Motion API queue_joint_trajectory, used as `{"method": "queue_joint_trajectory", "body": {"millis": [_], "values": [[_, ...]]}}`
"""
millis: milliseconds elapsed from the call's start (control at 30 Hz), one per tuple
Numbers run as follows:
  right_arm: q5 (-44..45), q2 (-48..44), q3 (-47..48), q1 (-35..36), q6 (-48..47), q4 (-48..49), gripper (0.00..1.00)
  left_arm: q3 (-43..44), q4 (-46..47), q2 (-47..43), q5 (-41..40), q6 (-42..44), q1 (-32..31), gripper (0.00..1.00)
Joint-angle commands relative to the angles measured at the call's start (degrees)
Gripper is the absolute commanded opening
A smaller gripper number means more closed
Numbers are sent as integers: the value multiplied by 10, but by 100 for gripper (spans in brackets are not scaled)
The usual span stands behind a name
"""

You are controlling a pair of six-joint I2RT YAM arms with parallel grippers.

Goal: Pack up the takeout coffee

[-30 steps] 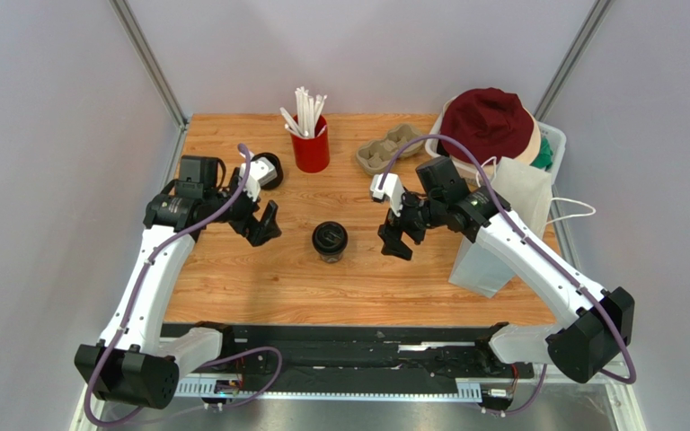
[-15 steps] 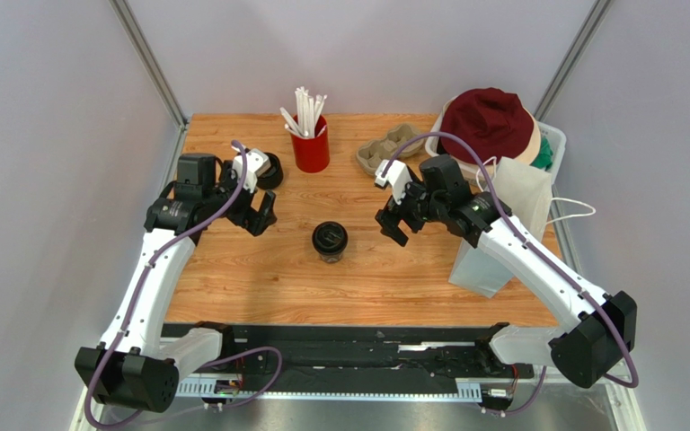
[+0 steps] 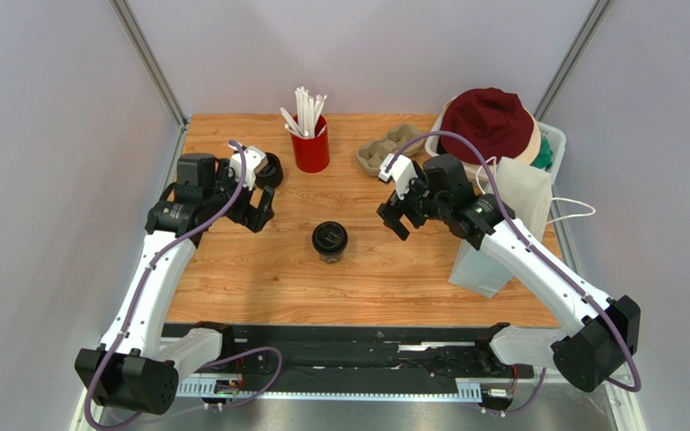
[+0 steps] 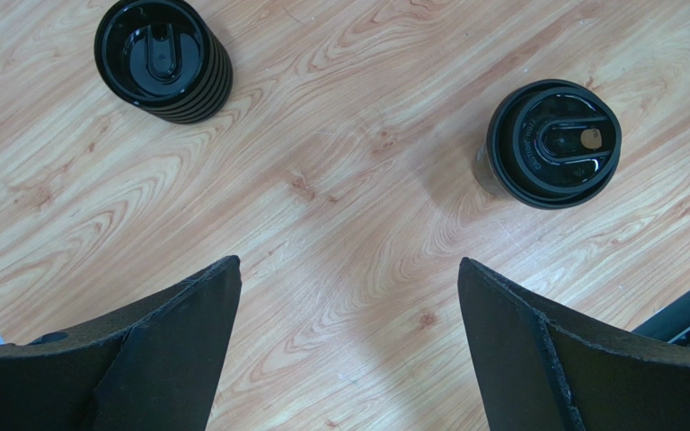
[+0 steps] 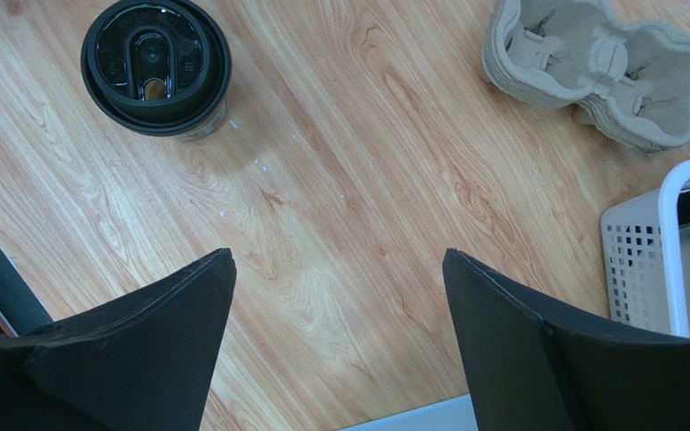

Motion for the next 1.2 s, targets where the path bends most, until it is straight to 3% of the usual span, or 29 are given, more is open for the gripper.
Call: {"method": "queue_joint_trajectory", "body": {"millis": [0, 233, 400, 567, 867, 1167], "values": [[2, -35, 7, -4, -5, 19, 90, -1, 21, -1, -3, -11, 3, 99], [-20, -96, 143, -4, -74, -136, 88, -1, 20, -3, 1, -15, 3, 99], [79, -148, 188, -4, -162, -273, 87, -2, 21, 2, 4, -12, 3, 99], [170, -205, 179, -4, -176, -351, 82, -2, 20, -1, 8, -12, 3, 99], [249, -287, 104, -30, -174, -355, 79, -1, 15, -4, 13, -13, 3, 99], [208, -273, 77, -49, -165, -406, 80, 0, 14, -9, 16, -13, 3, 99]]}}
